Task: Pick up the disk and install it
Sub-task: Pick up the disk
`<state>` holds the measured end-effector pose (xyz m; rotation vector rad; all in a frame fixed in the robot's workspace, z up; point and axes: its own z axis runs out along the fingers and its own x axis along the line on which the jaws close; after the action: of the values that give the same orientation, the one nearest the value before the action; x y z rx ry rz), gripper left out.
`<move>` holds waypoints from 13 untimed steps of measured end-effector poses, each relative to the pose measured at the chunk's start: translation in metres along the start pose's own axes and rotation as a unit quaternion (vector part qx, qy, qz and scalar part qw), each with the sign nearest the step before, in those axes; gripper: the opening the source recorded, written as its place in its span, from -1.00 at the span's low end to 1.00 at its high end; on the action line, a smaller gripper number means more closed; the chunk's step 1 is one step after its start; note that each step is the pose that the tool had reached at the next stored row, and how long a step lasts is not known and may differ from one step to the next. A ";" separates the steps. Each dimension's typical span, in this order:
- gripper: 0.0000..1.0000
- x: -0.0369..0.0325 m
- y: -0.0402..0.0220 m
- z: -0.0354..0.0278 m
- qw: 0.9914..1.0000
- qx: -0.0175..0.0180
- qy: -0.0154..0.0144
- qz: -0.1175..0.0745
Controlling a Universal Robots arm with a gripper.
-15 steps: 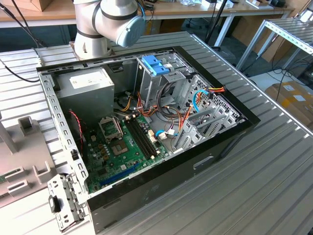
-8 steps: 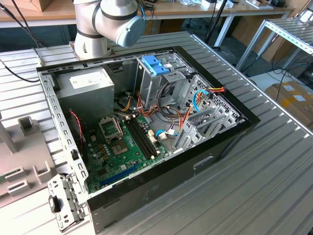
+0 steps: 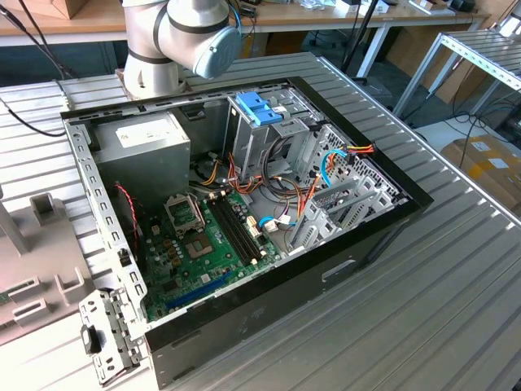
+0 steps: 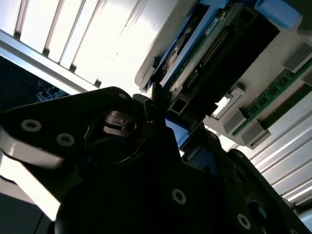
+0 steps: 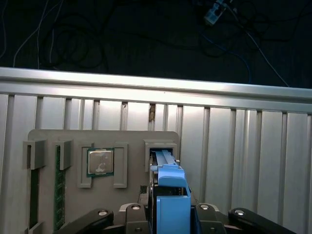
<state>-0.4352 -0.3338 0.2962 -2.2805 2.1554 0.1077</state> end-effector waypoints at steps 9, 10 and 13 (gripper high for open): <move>-0.25 -0.0002 0.0001 -0.0024 1.000 0.000 -0.002 0.000; -0.25 -0.0002 0.0002 -0.0031 1.000 0.000 -0.002 0.000; -0.25 -0.0002 0.0002 -0.0040 1.000 0.000 -0.003 0.000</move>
<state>-0.4352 -0.3338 0.3002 -2.2776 2.1526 0.1133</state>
